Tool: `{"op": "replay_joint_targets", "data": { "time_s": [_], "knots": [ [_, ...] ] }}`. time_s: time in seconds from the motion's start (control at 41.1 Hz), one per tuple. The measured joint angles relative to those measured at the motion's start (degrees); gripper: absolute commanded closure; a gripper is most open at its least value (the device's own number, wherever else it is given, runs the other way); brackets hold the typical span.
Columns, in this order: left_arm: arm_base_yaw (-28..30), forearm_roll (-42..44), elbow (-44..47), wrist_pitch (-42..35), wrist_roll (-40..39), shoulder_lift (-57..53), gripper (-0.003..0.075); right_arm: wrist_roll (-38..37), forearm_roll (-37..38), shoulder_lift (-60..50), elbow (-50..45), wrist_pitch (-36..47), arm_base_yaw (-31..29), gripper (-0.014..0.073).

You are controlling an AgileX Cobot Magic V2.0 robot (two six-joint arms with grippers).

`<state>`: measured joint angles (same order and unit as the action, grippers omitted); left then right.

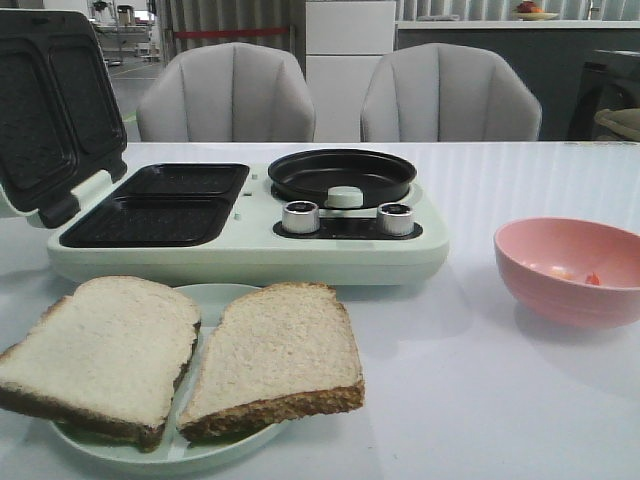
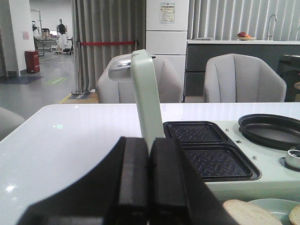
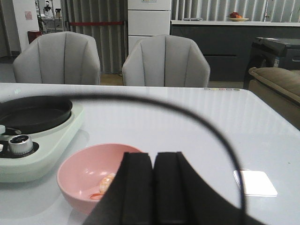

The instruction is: Make breakfast with bread and shrimp

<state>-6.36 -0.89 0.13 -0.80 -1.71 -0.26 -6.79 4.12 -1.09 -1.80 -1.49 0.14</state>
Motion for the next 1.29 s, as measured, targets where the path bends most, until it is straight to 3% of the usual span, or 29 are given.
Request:
{"op": "replay_joint_targets", "data": {
  "time_s": [0.705, 0.948, 1.119, 1.289],
  "knots": [
    [0.0, 0.0, 0.0, -0.11, 0.0, 0.0, 0.0618, 0.0, 0.0, 0.0, 0.0, 0.0, 0.0, 0.0558],
    [0.0, 0.0, 0.0, -3.29, 0.0, 0.0, 0.0618, 0.0, 0.2, 0.0, 0.15, 1.1, 0.0, 0.0558],
    [0.0, 0.0, -3.54, -1.55, 0.0, 0.0, 0.0618, 0.0, 0.74, 0.0, 7.25, -2.43, 0.0, 0.0558],
    [0.0, 0.0, -13.84, 4.12, 0.0, 0.71, 0.0618, -0.04, 1.12, 1.74, 18.15, -7.62, 0.0, 0.0558]
  ]
}}
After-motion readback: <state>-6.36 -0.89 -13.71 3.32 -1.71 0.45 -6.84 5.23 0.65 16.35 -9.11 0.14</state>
